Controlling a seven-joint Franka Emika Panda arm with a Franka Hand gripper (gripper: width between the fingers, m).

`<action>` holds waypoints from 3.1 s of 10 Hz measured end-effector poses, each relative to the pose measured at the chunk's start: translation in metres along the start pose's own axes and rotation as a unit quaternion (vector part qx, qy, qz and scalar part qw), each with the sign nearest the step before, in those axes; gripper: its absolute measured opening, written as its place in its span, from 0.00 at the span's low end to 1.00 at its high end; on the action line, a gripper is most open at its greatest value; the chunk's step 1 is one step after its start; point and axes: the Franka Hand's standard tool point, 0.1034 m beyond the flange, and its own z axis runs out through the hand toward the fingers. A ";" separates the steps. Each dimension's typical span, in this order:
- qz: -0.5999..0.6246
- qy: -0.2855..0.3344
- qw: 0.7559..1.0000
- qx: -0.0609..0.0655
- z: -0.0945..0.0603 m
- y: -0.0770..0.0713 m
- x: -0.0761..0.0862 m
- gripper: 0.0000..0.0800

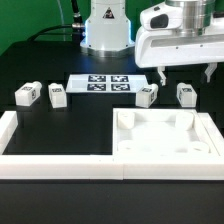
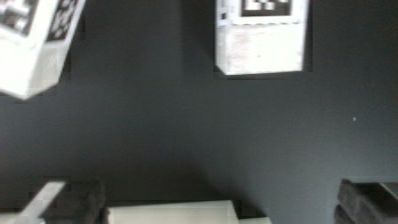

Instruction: Assemble square table

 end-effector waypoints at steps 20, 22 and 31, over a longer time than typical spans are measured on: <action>-0.062 -0.463 0.882 -0.067 0.042 -0.013 -0.034 0.81; -0.064 -0.457 0.885 -0.065 0.049 -0.014 -0.035 0.81; -0.066 -0.452 0.887 -0.066 0.059 -0.016 -0.039 0.47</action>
Offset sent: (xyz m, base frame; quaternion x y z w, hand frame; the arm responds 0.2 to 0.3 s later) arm 0.0000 0.0000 0.0000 0.0000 -0.0650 0.0000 0.9979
